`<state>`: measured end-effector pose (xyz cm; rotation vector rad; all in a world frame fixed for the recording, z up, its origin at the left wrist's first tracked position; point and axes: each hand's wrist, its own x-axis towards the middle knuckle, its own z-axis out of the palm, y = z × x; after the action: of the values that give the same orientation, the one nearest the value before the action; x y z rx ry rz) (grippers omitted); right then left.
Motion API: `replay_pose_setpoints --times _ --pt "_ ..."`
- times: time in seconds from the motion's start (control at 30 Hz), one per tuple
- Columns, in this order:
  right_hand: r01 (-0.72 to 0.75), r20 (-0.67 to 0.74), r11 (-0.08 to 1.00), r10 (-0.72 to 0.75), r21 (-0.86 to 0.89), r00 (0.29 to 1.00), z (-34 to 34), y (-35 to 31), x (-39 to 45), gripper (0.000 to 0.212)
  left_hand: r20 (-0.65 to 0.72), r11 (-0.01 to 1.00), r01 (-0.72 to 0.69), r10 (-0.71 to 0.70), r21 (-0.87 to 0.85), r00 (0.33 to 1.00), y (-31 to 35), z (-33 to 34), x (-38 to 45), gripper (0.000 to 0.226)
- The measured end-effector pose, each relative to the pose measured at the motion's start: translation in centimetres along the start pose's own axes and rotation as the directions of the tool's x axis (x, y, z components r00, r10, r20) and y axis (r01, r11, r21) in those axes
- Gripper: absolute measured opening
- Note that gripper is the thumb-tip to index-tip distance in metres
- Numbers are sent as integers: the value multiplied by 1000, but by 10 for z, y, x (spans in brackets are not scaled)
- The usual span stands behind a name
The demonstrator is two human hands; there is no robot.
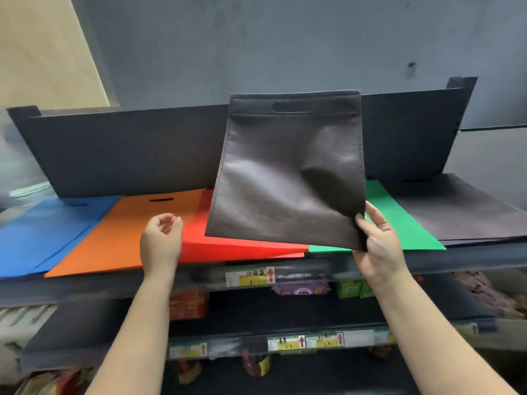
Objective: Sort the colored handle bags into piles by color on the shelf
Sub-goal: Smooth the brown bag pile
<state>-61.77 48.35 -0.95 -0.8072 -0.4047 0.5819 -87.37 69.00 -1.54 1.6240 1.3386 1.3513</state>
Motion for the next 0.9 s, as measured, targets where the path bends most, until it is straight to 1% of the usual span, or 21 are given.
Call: replay_pose_setpoints --times 0.03,0.07,0.1,0.17,0.2,0.23,0.27,0.3,0.33,0.47,0.53,0.6,0.67,0.73,0.8,0.9 --pt "6 -3 1000 -6 -9 1000 -1 -1 0 31 4 995 -74 74 65 997 5 -2 -5 19" --pt "11 -7 1000 -11 -18 1000 -3 -2 0 31 43 992 -111 108 63 993 12 -1 -12 23" --pt "15 -10 1000 -16 -26 1000 -5 -3 0 31 115 996 -92 93 -9 989 20 3 -20 28" --pt "24 -4 999 -24 -47 1000 -12 -8 0 31 300 979 70 -10 -192 954 39 17 -36 37" --pt "29 4 998 -28 -57 1000 -17 -12 0 31 367 960 136 -38 -244 929 47 25 -44 36" --pt "34 9 997 -33 -69 999 -22 -17 0 31 414 951 153 -29 -268 910 53 34 -52 30" --pt "43 11 996 -42 -81 999 -29 -23 1 31 441 951 131 7 -281 897 58 44 -61 21" --pt "57 10 994 -56 -98 998 -37 -31 1 31 450 954 92 48 -285 892 61 54 -69 12" --pt "74 7 990 -74 -119 997 -45 -39 2 31 445 956 51 86 -288 891 65 64 -79 7" --pt "148 19 961 -147 -233 989 -85 -78 6 32 372 943 -71 197 -325 907 86 108 -116 15" --pt "163 60 923 -152 -348 987 -112 -98 8 43 321 929 -138 254 -343 912 99 132 -136 15" --pt "179 86 827 -158 -533 984 -138 -119 12 54 279 916 -190 297 -354 913 112 155 -157 14" --pt "212 109 701 -189 -681 976 -163 -140 16 54 264 909 -198 306 -366 915 124 177 -178 11" --pt "258 138 596 -239 -760 961 -187 -160 21 47 264 911 -206 310 -358 913 136 198 -198 8" --pt "278 152 480 -285 -832 946 -208 -178 30 42 252 917 -267 345 -296 904 145 217 -215 10" --pt "239 143 291 -314 -926 939 -237 -200 46 40 274 919 -330 381 -214 883 162 243 -237 12"
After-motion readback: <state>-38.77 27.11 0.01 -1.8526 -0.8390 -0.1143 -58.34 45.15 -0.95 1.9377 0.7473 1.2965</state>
